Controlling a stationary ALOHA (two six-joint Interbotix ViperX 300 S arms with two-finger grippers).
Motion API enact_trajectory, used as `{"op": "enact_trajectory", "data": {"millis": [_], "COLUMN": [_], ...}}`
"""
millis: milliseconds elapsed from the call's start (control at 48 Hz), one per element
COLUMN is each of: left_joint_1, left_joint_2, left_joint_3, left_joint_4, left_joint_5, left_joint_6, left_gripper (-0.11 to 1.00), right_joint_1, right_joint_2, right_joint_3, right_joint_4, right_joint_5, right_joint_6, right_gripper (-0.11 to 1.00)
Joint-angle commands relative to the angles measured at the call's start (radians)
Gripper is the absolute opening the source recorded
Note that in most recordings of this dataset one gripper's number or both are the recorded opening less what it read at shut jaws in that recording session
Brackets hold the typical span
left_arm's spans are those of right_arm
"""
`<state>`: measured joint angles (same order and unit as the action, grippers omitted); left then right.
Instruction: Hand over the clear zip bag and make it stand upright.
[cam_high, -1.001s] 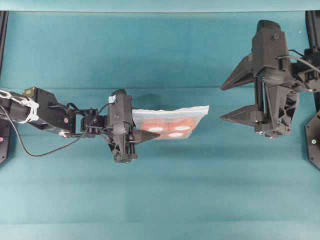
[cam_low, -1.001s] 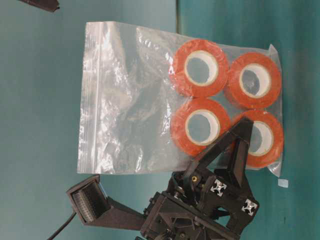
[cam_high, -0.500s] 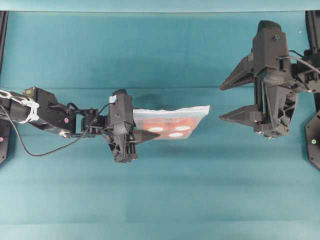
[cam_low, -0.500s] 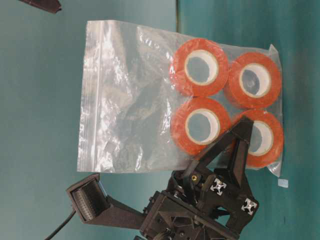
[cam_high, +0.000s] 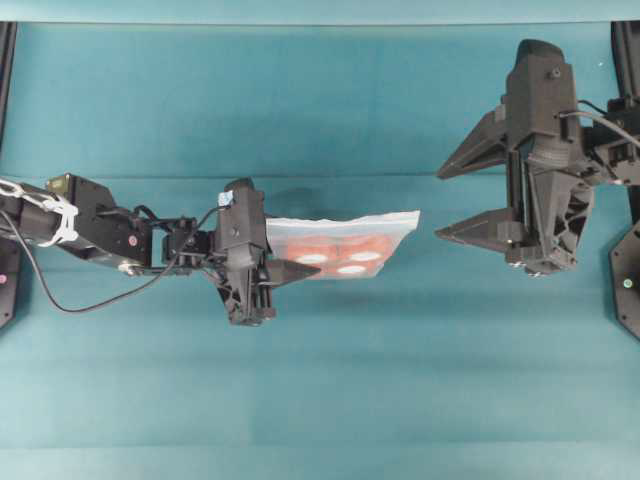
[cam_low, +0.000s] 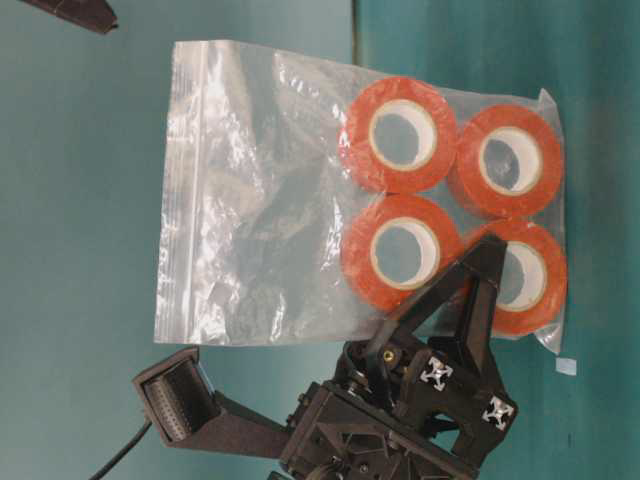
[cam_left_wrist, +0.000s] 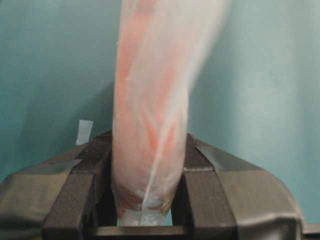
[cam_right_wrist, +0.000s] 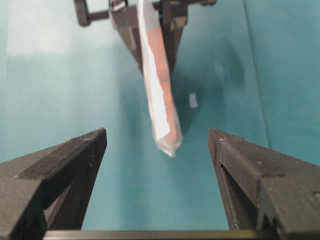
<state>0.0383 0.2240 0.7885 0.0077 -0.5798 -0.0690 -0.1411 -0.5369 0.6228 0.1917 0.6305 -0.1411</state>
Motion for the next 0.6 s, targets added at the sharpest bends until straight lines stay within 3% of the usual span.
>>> {"op": "enact_trajectory", "data": {"millis": [0,584], "left_joint_1": [0.0,0.0], "left_joint_2": [-0.012,-0.012], "left_joint_3": [-0.005,-0.008], "left_joint_4": [0.002,0.002], "left_joint_5": [-0.003,0.006], "left_joint_6": [-0.002,-0.003], "left_gripper": [0.26,0.26], "right_joint_1": [0.003,0.003], "right_joint_2": [-0.011,-0.02], "right_joint_3": [-0.009,-0.003], "right_joint_4": [0.003,0.003], "right_joint_5": [-0.014,-0.018], "right_joint_6": [0.009,0.009], "right_gripper": [0.87,0.87]}}
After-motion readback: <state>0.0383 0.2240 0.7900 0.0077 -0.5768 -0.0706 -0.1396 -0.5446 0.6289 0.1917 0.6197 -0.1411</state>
